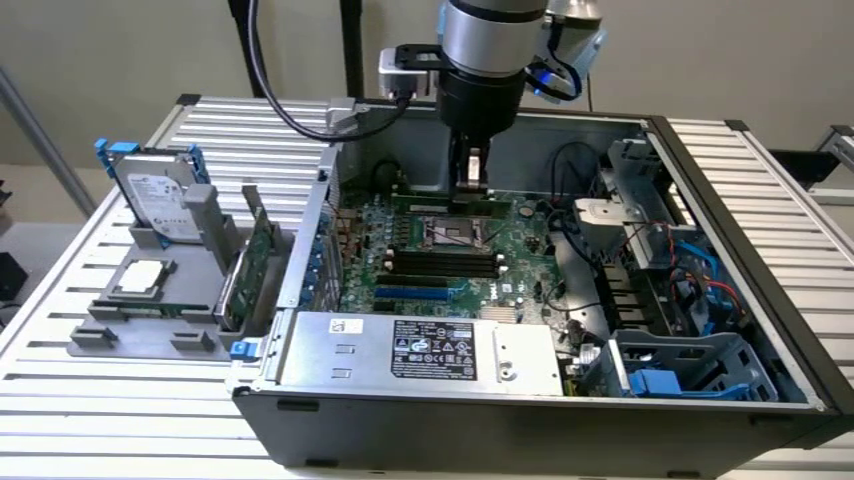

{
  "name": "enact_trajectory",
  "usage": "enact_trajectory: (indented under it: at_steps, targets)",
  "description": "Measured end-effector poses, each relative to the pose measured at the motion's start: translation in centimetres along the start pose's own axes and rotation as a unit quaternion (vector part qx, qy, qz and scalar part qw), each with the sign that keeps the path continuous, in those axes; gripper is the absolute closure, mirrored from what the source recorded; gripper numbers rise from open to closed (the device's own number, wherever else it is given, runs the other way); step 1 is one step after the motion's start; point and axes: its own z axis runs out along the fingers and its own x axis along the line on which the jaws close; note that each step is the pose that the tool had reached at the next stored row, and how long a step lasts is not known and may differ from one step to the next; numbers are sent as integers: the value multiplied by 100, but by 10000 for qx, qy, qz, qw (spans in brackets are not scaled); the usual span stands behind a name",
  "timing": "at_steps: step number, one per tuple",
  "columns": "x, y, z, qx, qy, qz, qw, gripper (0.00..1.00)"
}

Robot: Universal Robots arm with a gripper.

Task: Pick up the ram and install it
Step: 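Insert the ram into the slot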

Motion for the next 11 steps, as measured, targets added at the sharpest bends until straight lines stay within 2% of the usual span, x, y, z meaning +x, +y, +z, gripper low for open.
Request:
enact_trajectory:
  at_steps: [3,7,11]
  targets:
    - [2,-2,56,0,0,0,10000,100]
    - [9,-19,241,0,4,0,10000,100]
    - [12,-35,314,0,14,1,10000,100]
